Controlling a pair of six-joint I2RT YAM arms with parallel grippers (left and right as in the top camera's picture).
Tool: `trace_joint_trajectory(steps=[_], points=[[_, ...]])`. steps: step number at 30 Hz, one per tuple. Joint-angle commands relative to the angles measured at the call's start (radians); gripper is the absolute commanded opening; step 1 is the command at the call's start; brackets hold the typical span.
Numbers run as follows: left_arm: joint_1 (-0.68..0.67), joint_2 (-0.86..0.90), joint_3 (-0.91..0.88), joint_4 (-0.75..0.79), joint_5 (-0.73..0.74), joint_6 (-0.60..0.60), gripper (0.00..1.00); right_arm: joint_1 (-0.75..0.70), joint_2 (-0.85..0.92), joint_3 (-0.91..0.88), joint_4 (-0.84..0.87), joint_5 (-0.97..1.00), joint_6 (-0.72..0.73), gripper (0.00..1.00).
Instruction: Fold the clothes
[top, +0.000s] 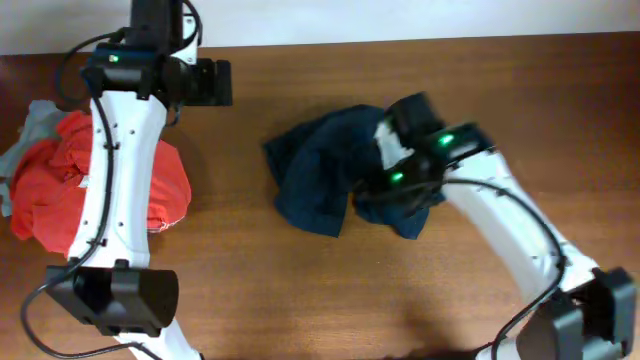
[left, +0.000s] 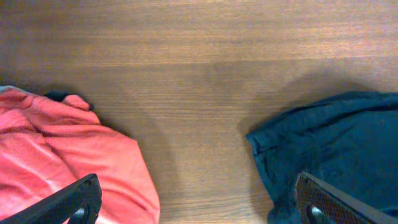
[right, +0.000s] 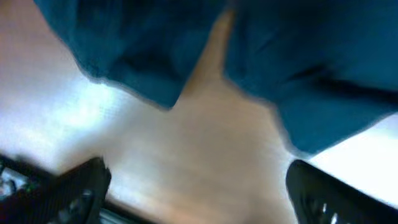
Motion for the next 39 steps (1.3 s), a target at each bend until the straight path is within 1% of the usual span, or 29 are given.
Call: trace_joint_trajectory(steps=[1,5,8,12,16,19,23,28,29,30,31,33,36,39], points=[[0.020,-0.022,0.013,0.003,0.023,0.026,0.99,0.101,-0.014,-0.101,0.169,0.014,0.282,0.79],[0.024,-0.019,0.013,0.006,0.023,0.026,0.99,0.174,-0.009,-0.203,0.353,0.079,0.465,0.72],[0.024,-0.016,0.012,0.007,0.023,0.026,0.99,0.206,0.009,-0.261,0.451,0.105,0.537,0.66],[0.024,-0.016,0.009,0.007,0.023,0.026,0.99,0.224,0.053,-0.282,0.463,0.137,0.585,0.65],[0.024,-0.016,0.003,0.007,0.023,0.027,0.99,0.224,0.109,-0.282,0.521,0.166,0.586,0.62],[0.024,-0.013,0.002,0.008,0.023,0.027,0.99,0.224,0.155,-0.282,0.529,0.171,0.627,0.60],[0.024,-0.007,0.002,0.012,0.023,0.027,0.99,0.224,0.207,-0.282,0.579,0.180,0.637,0.58],[0.024,0.020,0.002,0.010,0.022,0.027,0.99,0.226,0.218,-0.282,0.638,0.181,0.635,0.47],[0.024,0.030,0.002,0.008,0.022,0.027,0.99,0.228,0.218,-0.282,0.641,0.182,0.632,0.38],[0.024,0.039,0.002,0.006,0.022,0.027,0.99,0.231,0.218,-0.282,0.641,0.181,0.625,0.25],[0.024,0.051,0.002,0.006,0.023,0.026,0.99,0.234,0.218,-0.282,0.640,0.180,0.616,0.15],[0.024,0.065,0.002,0.005,0.023,0.026,0.98,0.238,0.214,-0.281,0.641,0.159,0.542,0.04],[0.024,0.068,0.002,0.006,0.021,0.027,0.96,0.228,0.180,-0.261,0.599,0.150,0.459,0.04],[0.024,0.068,0.002,0.014,0.019,0.027,0.96,0.185,0.101,-0.176,0.437,0.155,0.352,0.04]])
